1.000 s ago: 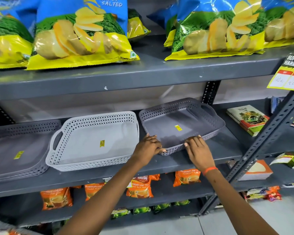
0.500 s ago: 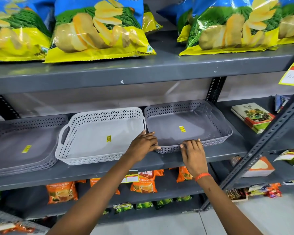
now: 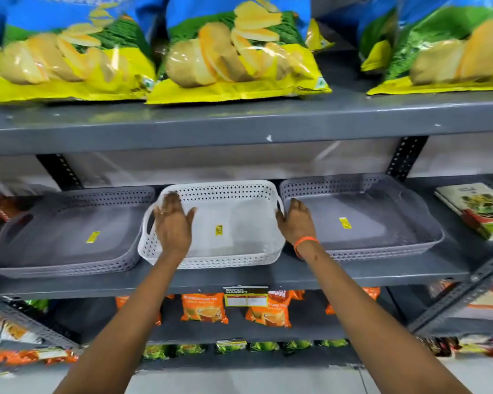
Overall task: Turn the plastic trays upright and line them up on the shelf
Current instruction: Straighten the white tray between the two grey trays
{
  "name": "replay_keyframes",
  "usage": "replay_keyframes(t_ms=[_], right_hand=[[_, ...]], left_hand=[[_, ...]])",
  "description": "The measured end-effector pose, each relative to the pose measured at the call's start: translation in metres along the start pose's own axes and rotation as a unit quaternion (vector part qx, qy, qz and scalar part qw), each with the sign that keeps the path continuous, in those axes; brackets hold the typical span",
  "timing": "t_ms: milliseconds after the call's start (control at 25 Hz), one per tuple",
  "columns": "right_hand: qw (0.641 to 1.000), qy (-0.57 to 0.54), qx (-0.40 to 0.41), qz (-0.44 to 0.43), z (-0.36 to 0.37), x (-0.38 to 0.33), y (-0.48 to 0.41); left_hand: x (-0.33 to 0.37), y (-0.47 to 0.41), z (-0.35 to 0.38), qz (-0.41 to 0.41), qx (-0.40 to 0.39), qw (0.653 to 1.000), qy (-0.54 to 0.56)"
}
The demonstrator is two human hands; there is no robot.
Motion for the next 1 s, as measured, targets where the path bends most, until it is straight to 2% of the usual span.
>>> replay_keyframes(t_ms=[80,160,320,520,760,1000], right_hand=[[0.999,0.006,-0.017,0.039,0.015,-0.006,-0.011],[0.998,0.014,-0.023,0.065,0.027,-0.005,-0.015],[0.996,0.037,0.008,0.08,0.035,-0.002,-0.021],[0.995,0.046,0.003,0.085,0.033,-0.01,-0.041],[0.994,0.047,0.0,0.096,0.031,-0.014,-0.054],[0.995,0.037,0.008,0.091,0.027,-0.011,-0.03]], left_hand=[[-0.065,0.0,-0.004,-0.123,-0.055,0.991,-0.021],[-0.098,-0.006,0.007,-0.173,-0.109,0.978,0.046],[-0.111,-0.022,0.028,-0.162,-0.128,0.977,0.049],[-0.108,-0.041,0.036,-0.148,-0.145,0.977,0.058],[-0.1,-0.053,0.036,-0.146,-0.141,0.977,0.066],[-0.098,-0.036,0.03,-0.132,-0.124,0.98,0.085]])
Point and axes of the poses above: each hand's wrist, its own y-axis away from the middle knuckle, its own z-axis out of the palm, x = y × z, the point moved 8 cm from there along -y, towards the middle knuckle, and after that the axes turned 11 degrees about z, right-handed, at the moved point
